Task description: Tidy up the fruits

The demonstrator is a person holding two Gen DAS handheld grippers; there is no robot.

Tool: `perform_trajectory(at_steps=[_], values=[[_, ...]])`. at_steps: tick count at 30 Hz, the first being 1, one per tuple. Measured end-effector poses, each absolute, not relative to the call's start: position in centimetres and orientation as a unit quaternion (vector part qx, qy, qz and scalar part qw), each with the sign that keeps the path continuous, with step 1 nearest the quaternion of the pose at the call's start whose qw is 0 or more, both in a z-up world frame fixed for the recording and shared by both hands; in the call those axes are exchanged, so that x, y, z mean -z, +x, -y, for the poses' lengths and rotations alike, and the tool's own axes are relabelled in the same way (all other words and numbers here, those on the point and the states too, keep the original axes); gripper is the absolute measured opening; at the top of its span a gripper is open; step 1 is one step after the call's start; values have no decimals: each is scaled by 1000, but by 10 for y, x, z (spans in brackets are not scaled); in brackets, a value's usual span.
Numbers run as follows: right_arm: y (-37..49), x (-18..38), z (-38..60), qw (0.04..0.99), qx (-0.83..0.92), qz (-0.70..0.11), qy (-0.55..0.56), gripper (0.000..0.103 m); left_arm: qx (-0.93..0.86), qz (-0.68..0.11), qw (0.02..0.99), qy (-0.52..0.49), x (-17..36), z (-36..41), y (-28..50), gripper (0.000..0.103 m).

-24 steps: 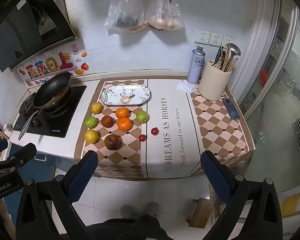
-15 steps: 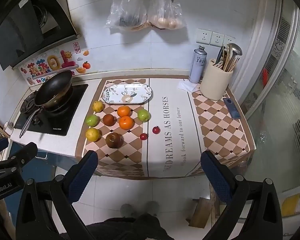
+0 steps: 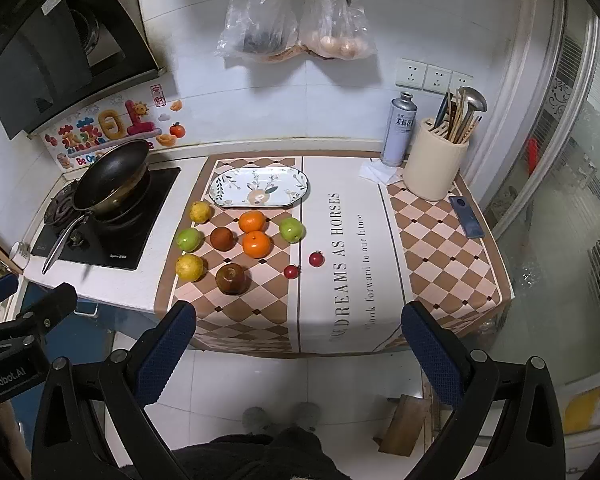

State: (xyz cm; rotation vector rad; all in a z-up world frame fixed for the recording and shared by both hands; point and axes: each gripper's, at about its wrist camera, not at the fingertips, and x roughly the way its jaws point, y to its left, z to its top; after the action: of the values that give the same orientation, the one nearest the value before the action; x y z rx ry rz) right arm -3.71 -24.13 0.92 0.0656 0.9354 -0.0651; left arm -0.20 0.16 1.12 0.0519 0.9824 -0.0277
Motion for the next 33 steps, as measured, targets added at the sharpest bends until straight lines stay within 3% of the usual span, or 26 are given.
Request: perform_trajectory(at_steps=[33], values=[[-33,-20,235,893,28,-447,33,103,14,-466,885,25,-14,-1,-4,103]])
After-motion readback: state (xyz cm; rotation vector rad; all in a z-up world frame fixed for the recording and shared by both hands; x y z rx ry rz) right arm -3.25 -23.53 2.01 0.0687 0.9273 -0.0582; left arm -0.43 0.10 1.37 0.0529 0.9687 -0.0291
